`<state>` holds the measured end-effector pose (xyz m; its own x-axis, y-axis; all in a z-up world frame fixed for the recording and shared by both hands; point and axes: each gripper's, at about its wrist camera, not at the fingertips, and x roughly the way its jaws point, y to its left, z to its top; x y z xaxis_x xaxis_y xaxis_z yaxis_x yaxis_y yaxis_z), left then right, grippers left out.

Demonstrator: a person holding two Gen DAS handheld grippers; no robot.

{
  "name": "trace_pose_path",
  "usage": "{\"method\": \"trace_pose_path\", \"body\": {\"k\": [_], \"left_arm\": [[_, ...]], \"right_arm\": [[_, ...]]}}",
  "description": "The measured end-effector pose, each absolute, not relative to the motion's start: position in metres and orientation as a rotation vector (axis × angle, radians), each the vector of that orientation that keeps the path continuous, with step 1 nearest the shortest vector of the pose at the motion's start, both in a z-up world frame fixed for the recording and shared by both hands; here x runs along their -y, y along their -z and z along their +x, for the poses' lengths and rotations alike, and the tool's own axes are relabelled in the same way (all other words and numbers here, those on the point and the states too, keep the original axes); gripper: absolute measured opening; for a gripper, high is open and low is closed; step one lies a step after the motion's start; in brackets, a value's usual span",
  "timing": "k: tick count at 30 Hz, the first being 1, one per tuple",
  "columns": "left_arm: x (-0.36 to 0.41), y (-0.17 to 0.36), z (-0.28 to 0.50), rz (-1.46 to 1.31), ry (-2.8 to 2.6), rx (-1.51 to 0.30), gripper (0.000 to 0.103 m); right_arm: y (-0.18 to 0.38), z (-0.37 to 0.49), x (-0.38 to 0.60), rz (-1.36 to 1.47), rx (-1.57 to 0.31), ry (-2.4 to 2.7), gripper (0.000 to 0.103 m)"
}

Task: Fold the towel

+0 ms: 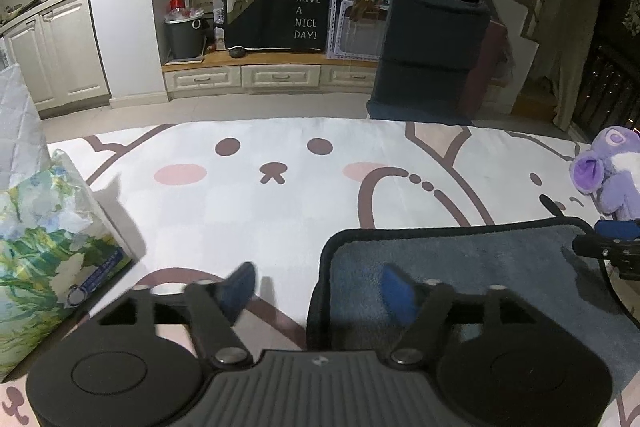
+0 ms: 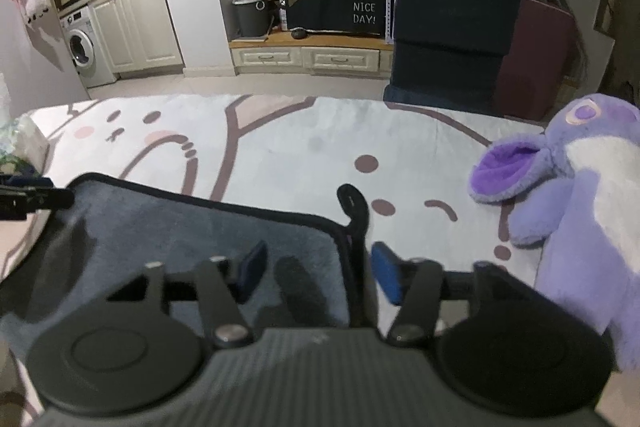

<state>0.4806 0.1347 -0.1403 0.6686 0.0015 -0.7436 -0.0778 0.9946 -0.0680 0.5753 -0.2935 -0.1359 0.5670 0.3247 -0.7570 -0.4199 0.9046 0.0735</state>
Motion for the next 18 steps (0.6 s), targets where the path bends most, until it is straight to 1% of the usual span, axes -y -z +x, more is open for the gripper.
{"method": "trace_pose_path", "body": {"k": [1, 3, 4, 6, 10, 12, 18], "left_arm": [[-0.134, 0.138, 0.479, -0.096, -0.049, -0.839, 0.081], [-0.133, 0.134, 0.477, -0.101, -0.053, -0.843, 0.091], [-0.133, 0.132, 0.476, -0.105, -0.052, -0.843, 0.094], [-0.131, 0.126, 0.472, -0.106, -0.057, -0.837, 0.101], [-0.125, 0.117, 0.464, -0.099, -0.053, -0.837, 0.103], [-0.122, 0.112, 0.461, -0.099, -0.051, -0.837, 0.103], [-0.113, 0.093, 0.444, -0.085, -0.047, -0.818, 0.103]], "right_arm": [[0.134, 0.574, 0.294, -0.119, -0.86, -0.439, 0.07], [0.129, 0.57, 0.295, -0.113, -0.85, -0.432, 0.077], [0.126, 0.568, 0.296, -0.106, -0.848, -0.431, 0.08], [0.121, 0.565, 0.298, -0.096, -0.844, -0.425, 0.086], [0.11, 0.557, 0.298, -0.102, -0.832, -0.415, 0.095], [0.104, 0.551, 0.298, -0.098, -0.824, -0.415, 0.102], [0.087, 0.532, 0.3, -0.089, -0.801, -0.425, 0.103]]}}
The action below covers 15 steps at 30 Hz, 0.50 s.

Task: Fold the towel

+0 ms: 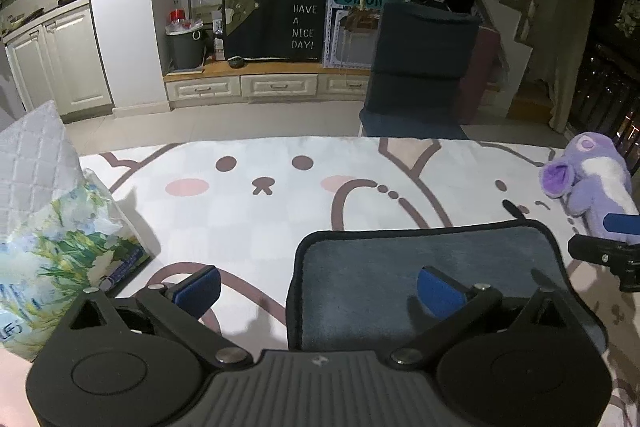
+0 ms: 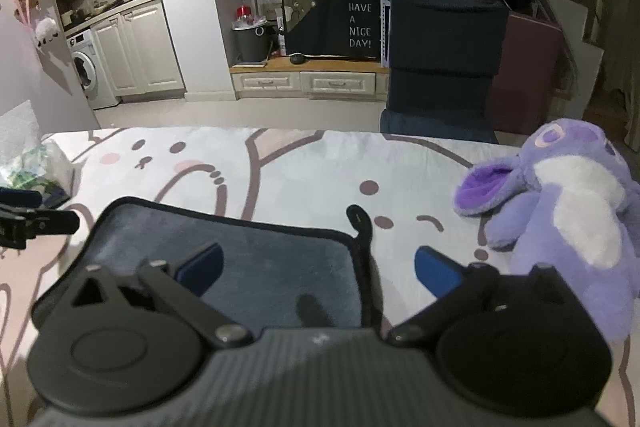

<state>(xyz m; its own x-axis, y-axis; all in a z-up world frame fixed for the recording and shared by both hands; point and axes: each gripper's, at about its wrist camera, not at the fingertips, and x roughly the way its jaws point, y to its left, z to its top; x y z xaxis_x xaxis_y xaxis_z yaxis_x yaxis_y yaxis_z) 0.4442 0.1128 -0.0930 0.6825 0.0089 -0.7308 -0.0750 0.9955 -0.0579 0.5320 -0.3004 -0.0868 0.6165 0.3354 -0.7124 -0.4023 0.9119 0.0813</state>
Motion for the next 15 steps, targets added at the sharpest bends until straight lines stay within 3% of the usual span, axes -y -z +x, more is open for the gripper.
{"method": "trace_pose_path", "body": {"k": [15], "left_arm": [[-0.096, 0.046, 0.395, -0.079, -0.061, -0.779, 0.103]], "right_arm": [[0.036, 0.479, 0.311, -0.069, -0.766, -0.409, 0.103]]}}
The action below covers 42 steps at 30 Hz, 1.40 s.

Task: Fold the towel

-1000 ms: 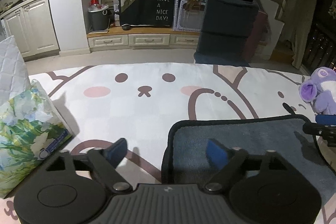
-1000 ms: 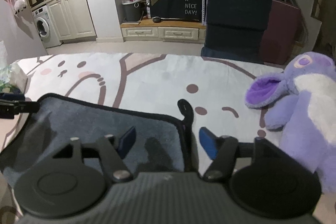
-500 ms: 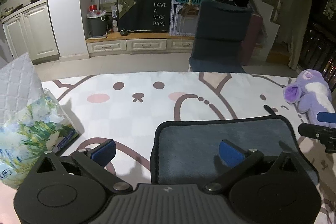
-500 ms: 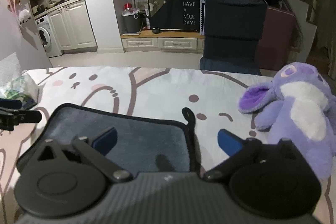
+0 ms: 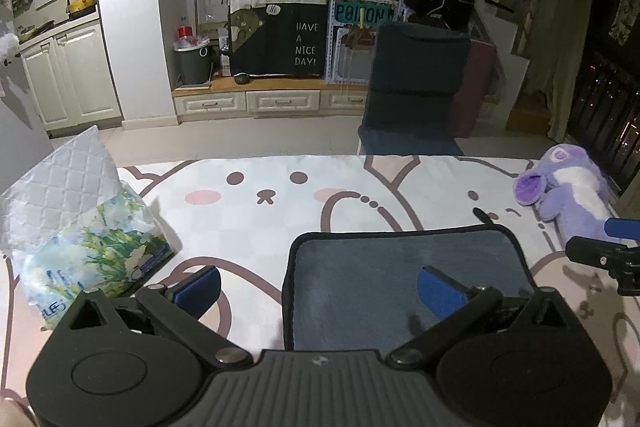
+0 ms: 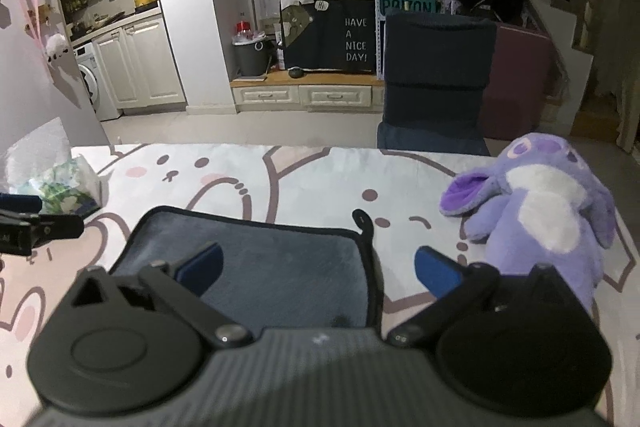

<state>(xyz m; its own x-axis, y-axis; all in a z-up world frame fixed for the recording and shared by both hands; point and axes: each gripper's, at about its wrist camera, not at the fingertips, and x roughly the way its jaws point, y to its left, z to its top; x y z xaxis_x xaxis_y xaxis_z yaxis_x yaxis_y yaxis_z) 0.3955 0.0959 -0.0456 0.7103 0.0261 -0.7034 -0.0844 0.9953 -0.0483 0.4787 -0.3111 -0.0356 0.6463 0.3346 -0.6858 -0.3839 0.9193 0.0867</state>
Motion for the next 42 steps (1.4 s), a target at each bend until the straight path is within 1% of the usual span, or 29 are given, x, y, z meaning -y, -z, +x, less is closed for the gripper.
{"method": "trace_pose_path", "body": {"k": [14, 29, 42], "left_arm": [[-0.077, 0.01, 0.348, -0.062, -0.06, -0.745, 0.103], [-0.061, -0.036, 0.279, -0.036, -0.081, -0.655, 0.103], [-0.055, -0.06, 0.223, -0.023, -0.049, -0.603, 0.103]], "right_arm": [[-0.008, 0.423, 0.328, -0.073, -0.717, -0.403, 0.103], [-0.046, 0.349, 0.351, -0.053, -0.65, -0.423, 0.103], [-0.076, 0.289, 0.357, -0.062, -0.632, -0.457, 0.103]]}}
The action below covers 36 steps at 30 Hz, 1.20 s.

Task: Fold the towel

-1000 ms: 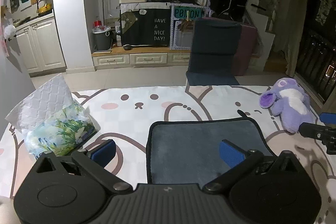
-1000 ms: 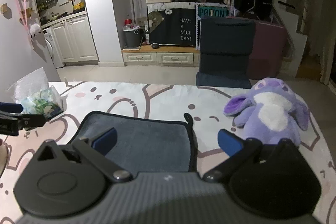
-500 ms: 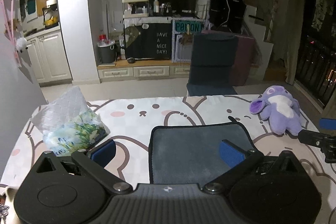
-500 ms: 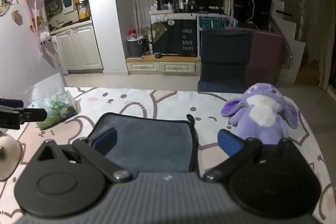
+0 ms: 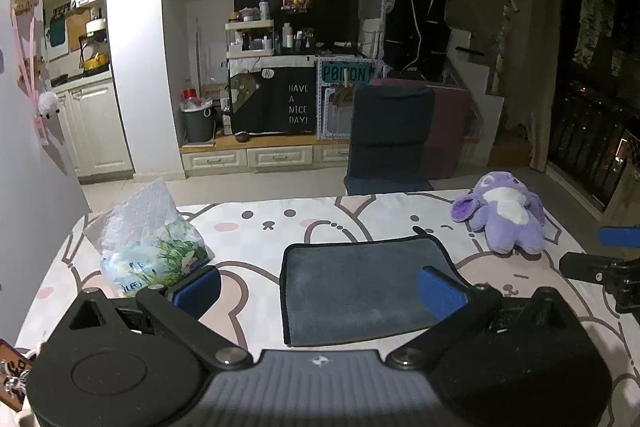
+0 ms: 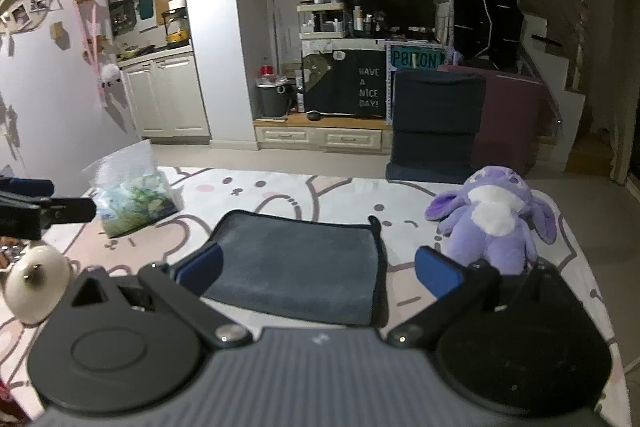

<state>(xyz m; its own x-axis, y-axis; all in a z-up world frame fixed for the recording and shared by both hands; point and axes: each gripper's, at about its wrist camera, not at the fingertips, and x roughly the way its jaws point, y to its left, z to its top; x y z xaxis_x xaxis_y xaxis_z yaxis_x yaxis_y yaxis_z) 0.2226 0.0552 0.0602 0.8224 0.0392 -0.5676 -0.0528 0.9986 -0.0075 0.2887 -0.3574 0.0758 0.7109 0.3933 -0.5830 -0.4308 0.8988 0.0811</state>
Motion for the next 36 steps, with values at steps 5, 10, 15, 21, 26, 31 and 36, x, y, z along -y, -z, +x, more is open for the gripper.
{"method": "trace_pose_path", "body": {"k": [5, 10, 15, 21, 26, 31, 36], "left_arm": [[-0.051, -0.066, 0.202, -0.022, -0.022, -0.597, 0.103], [-0.047, -0.068, 0.183, -0.014, -0.031, -0.586, 0.103], [-0.045, -0.068, 0.165, -0.014, -0.05, -0.576, 0.103], [-0.041, -0.066, 0.145, -0.012, -0.024, -0.571, 0.103], [-0.035, -0.065, 0.128, -0.003, -0.008, -0.554, 0.103], [-0.03, -0.06, 0.115, 0.001, -0.003, -0.55, 0.103], [-0.025, -0.056, 0.101, 0.007, -0.003, -0.544, 0.103]], "right_arm": [[-0.082, 0.27, 0.36, -0.055, -0.619, -0.472, 0.103], [-0.084, 0.251, 0.362, -0.059, -0.608, -0.471, 0.103], [-0.087, 0.237, 0.365, -0.072, -0.599, -0.481, 0.103], [-0.092, 0.217, 0.367, -0.079, -0.581, -0.498, 0.103], [-0.093, 0.202, 0.371, -0.083, -0.57, -0.512, 0.103], [-0.094, 0.189, 0.375, -0.084, -0.558, -0.512, 0.103], [-0.092, 0.176, 0.381, -0.085, -0.548, -0.51, 0.103]]}}
